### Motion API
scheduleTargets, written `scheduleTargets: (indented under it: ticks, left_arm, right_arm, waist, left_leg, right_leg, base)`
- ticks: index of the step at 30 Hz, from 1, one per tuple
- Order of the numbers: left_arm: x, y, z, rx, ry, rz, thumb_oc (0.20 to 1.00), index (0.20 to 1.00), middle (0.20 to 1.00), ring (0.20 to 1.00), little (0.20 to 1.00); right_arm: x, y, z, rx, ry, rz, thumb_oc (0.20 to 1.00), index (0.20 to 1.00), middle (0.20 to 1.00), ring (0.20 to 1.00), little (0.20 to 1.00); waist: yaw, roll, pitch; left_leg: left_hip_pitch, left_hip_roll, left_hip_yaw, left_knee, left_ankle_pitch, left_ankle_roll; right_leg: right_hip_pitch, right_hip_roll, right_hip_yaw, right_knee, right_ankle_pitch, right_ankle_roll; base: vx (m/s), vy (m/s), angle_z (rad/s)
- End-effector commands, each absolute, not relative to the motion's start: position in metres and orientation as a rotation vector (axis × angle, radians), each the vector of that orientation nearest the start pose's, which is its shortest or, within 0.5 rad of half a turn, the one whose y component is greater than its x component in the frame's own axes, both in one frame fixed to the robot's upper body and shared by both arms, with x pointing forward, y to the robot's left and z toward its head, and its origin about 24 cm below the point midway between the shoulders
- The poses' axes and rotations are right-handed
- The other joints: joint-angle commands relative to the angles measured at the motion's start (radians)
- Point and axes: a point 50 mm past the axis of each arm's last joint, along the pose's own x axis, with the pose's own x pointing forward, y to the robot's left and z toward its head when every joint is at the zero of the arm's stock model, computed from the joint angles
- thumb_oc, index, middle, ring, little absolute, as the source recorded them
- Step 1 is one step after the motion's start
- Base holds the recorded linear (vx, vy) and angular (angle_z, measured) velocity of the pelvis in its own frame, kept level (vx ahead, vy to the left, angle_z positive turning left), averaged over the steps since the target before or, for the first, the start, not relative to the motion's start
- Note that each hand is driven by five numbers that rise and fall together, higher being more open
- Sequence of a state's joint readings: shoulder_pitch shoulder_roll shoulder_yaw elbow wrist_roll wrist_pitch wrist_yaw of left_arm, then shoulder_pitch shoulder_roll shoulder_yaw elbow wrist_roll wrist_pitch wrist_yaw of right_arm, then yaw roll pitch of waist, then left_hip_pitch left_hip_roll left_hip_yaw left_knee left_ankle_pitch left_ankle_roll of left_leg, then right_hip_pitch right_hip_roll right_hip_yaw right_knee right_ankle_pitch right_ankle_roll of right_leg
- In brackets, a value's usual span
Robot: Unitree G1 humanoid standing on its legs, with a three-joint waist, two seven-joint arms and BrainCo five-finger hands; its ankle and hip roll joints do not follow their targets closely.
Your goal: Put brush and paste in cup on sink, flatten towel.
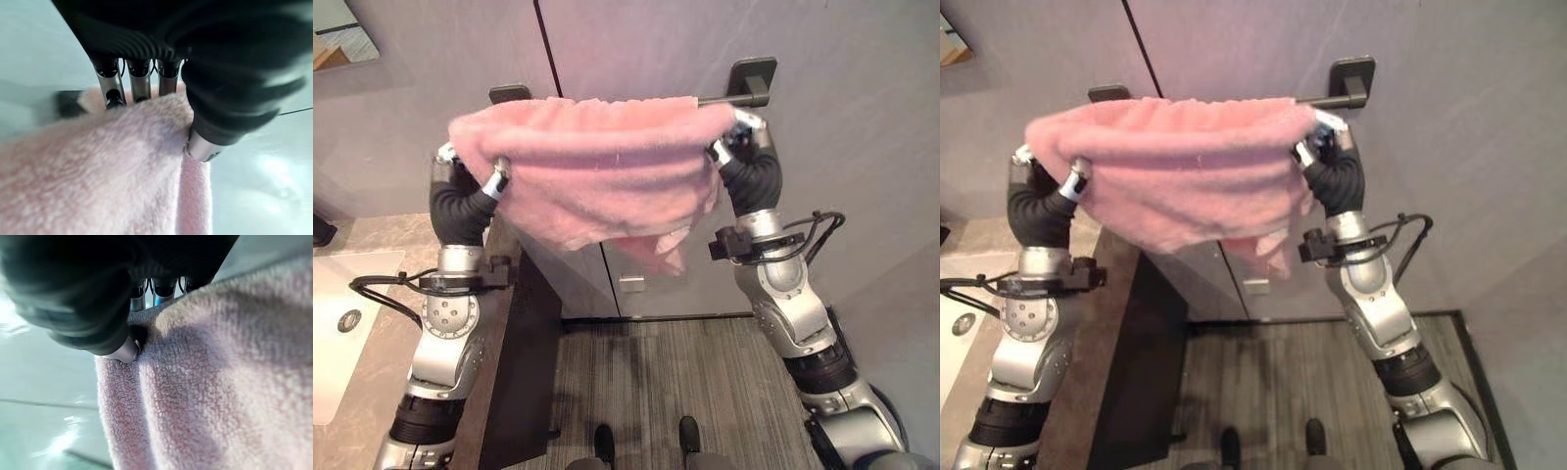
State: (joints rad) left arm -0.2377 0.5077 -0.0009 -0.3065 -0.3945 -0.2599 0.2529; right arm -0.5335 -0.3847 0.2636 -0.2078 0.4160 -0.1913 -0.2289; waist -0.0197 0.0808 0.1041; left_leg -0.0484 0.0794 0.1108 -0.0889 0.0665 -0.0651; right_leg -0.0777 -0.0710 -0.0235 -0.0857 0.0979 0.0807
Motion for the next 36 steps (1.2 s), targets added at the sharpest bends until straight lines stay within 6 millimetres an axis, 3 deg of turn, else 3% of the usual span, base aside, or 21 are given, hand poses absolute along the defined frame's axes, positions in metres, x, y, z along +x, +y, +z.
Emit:
scheduleTargets:
  ticks: [1, 3, 4, 5, 7, 8, 9, 13, 15, 18, 21, 22, 27, 31, 33, 35, 36]
  left_arm:
    - [0.252, 0.218, 0.209, -0.029, -0.786, 0.095, 0.200, 0.200, 0.200, 0.200, 0.200]
    - [0.255, 0.216, 0.183, -0.043, -0.654, 0.070, 0.200, 0.200, 0.200, 0.200, 0.200]
    - [0.255, 0.216, 0.182, -0.043, -0.652, 0.069, 0.200, 0.200, 0.200, 0.200, 0.200]
    - [0.256, 0.218, 0.155, 0.006, -0.513, 0.058, 0.200, 0.200, 0.200, 0.200, 0.200]
    - [0.256, 0.219, 0.126, 0.035, -0.371, 0.047, 0.200, 0.200, 0.200, 0.200, 0.200]
    - [0.256, 0.219, 0.125, 0.035, -0.370, 0.047, 0.200, 0.200, 0.200, 0.200, 0.200]
    - [0.257, 0.221, 0.106, 0.044, -0.278, 0.050, 0.200, 0.200, 0.200, 0.200, 0.200]
    - [0.258, 0.229, 0.080, 0.097, -0.146, 0.076, 0.200, 0.200, 0.200, 0.200, 0.200]
    - [0.259, 0.230, 0.083, 0.093, -0.160, 0.088, 0.200, 0.200, 0.200, 0.200, 0.200]
    - [0.260, 0.232, 0.104, 0.079, -0.250, 0.097, 0.200, 0.200, 0.200, 0.200, 0.200]
    - [0.257, 0.232, 0.137, 0.040, -0.410, 0.120, 0.200, 0.200, 0.200, 0.200, 0.200]
    - [0.255, 0.230, 0.161, 0.026, -0.528, 0.129, 0.200, 0.200, 0.200, 0.200, 0.200]
    - [0.252, 0.226, 0.182, -0.026, -0.652, 0.140, 0.200, 0.200, 0.200, 0.200, 0.200]
    - [0.252, 0.223, 0.170, -0.018, -0.598, 0.138, 0.200, 0.200, 0.200, 0.200, 0.200]
    - [0.253, 0.223, 0.149, -0.028, -0.497, 0.134, 0.200, 0.200, 0.200, 0.200, 0.200]
    - [0.253, 0.218, 0.108, -0.137, -0.306, 0.134, 0.200, 0.200, 0.200, 0.200, 0.200]
    - [0.251, 0.217, 0.099, -0.150, -0.261, 0.135, 0.200, 0.200, 0.200, 0.200, 0.200]
  right_arm:
    - [0.275, -0.121, 0.235, 0.187, -0.849, 0.237, 0.200, 0.200, 0.200, 0.200, 0.200]
    - [0.276, -0.127, 0.208, 0.194, -0.733, 0.223, 0.200, 0.200, 0.200, 0.200, 0.200]
    - [0.276, -0.127, 0.207, 0.194, -0.731, 0.222, 0.200, 0.200, 0.200, 0.200, 0.200]
    - [0.276, -0.132, 0.178, 0.213, -0.598, 0.212, 0.200, 0.200, 0.200, 0.200, 0.200]
    - [0.275, -0.133, 0.151, 0.195, -0.478, 0.209, 0.200, 0.200, 0.200, 0.200, 0.200]
    - [0.275, -0.133, 0.151, 0.195, -0.477, 0.209, 0.200, 0.200, 0.200, 0.200, 0.200]
    - [0.275, -0.135, 0.140, 0.170, -0.431, 0.195, 0.200, 0.200, 0.200, 0.200, 0.200]
    - [0.281, -0.137, 0.118, 0.110, -0.325, 0.147, 0.200, 0.200, 0.200, 0.200, 0.200]
    - [0.282, -0.136, 0.122, 0.106, -0.339, 0.145, 0.200, 0.200, 0.200, 0.200, 0.200]
    - [0.283, -0.135, 0.140, 0.103, -0.415, 0.156, 0.200, 0.200, 0.200, 0.200, 0.200]
    - [0.284, -0.134, 0.167, 0.117, -0.535, 0.152, 0.200, 0.200, 0.200, 0.200, 0.200]
    - [0.283, -0.131, 0.186, 0.129, -0.619, 0.163, 0.200, 0.200, 0.200, 0.200, 0.200]
    - [0.279, -0.127, 0.203, 0.145, -0.703, 0.183, 0.200, 0.200, 0.200, 0.200, 0.200]
    - [0.280, -0.128, 0.186, 0.125, -0.637, 0.185, 0.200, 0.200, 0.200, 0.200, 0.200]
    - [0.281, -0.133, 0.164, 0.107, -0.535, 0.167, 0.200, 0.200, 0.200, 0.200, 0.200]
    - [0.280, -0.136, 0.145, -0.020, -0.467, 0.138, 0.200, 0.200, 0.200, 0.200, 0.200]
    - [0.280, -0.138, 0.138, -0.056, -0.437, 0.118, 0.200, 0.200, 0.200, 0.200, 0.200]
  waist:
    - [-0.007, -0.054, -0.081]
    - [-0.012, -0.050, -0.079]
    - [-0.012, -0.050, -0.080]
    - [-0.018, -0.046, -0.077]
    - [-0.022, -0.042, -0.076]
    - [-0.022, -0.041, -0.076]
    - [-0.026, -0.039, -0.076]
    - [-0.032, -0.033, -0.080]
    - [-0.033, -0.032, -0.080]
    - [-0.030, -0.033, -0.082]
    - [-0.022, -0.037, -0.086]
    - [-0.019, -0.041, -0.088]
    - [-0.016, -0.047, -0.086]
    - [-0.017, -0.049, -0.081]
    - [-0.018, -0.048, -0.079]
    - [-0.021, -0.047, -0.076]
    - [-0.022, -0.046, -0.075]
  left_leg:
    - [0.026, 0.121, 0.013, 0.002, -0.005, -0.094]
    - [0.032, 0.119, 0.014, 0.002, -0.005, -0.091]
    - [0.033, 0.119, 0.014, 0.002, -0.006, -0.091]
    - [0.039, 0.118, 0.016, 0.002, -0.005, -0.088]
    - [0.046, 0.118, 0.018, 0.002, -0.005, -0.085]
    - [0.046, 0.118, 0.018, 0.002, -0.005, -0.085]
    - [0.049, 0.118, 0.020, 0.002, -0.004, -0.084]
    - [0.058, 0.117, 0.023, 0.002, -0.007, -0.081]
    - [0.058, 0.117, 0.024, 0.002, -0.006, -0.081]
    - [0.053, 0.118, 0.024, 0.002, -0.006, -0.083]
    - [0.048, 0.119, 0.023, 0.002, -0.008, -0.083]
    - [0.046, 0.119, 0.022, 0.002, -0.009, -0.084]
    - [0.043, 0.119, 0.021, 0.002, -0.010, -0.086]
    - [0.045, 0.118, 0.020, 0.002, -0.011, -0.084]
    - [0.045, 0.117, 0.020, 0.002, -0.009, -0.082]
    - [0.046, 0.115, 0.021, 0.002, -0.008, -0.078]
    - [0.048, 0.115, 0.020, 0.002, -0.008, -0.076]
  right_leg:
    - [0.012, -0.157, 0.018, -0.002, -0.029, 0.117]
    - [0.018, -0.158, 0.019, -0.002, -0.030, 0.115]
    - [0.019, -0.158, 0.018, -0.002, -0.030, 0.115]
    - [0.025, -0.158, 0.020, -0.002, -0.032, 0.112]
    - [0.032, -0.158, 0.018, -0.002, -0.036, 0.111]
    - [0.032, -0.158, 0.017, -0.002, -0.036, 0.111]
    - [0.033, -0.158, 0.017, -0.002, -0.036, 0.111]
    - [0.037, -0.157, 0.018, -0.002, -0.037, 0.109]
    - [0.036, -0.158, 0.018, -0.002, -0.036, 0.110]
    - [0.031, -0.159, 0.017, -0.002, -0.034, 0.111]
    - [0.024, -0.159, 0.019, -0.002, -0.031, 0.113]
    - [0.020, -0.159, 0.020, -0.002, -0.030, 0.114]
    - [0.020, -0.159, 0.019, -0.002, -0.032, 0.115]
    - [0.025, -0.158, 0.019, -0.002, -0.034, 0.113]
    - [0.027, -0.158, 0.018, -0.002, -0.034, 0.111]
    - [0.029, -0.159, 0.018, -0.002, -0.034, 0.108]
    - [0.032, -0.159, 0.018, -0.002, -0.035, 0.108]
  base:
    - [0.02, -0.009, -0.08]
    - [0.02, -0.005, -0.09]
    - [0.02, -0.003, -0.07]
    - [0.00, 0.000, 0.00]
    - [0.00, 0.000, 0.00]
    - [0.00, 0.000, 0.00]
    - [0.00, 0.000, 0.00]
    - [0.00, 0.003, -0.02]
    - [0.00, 0.000, 0.00]
    - [0.00, 0.000, 0.00]
    - [0.00, 0.000, 0.00]
    - [0.00, 0.000, 0.00]
    - [0.00, 0.000, 0.00]
    - [0.00, -0.002, -0.01]
    - [0.00, -0.003, -0.02]
    - [0.00, 0.000, 0.00]
    - [0.01, 0.001, -0.03]
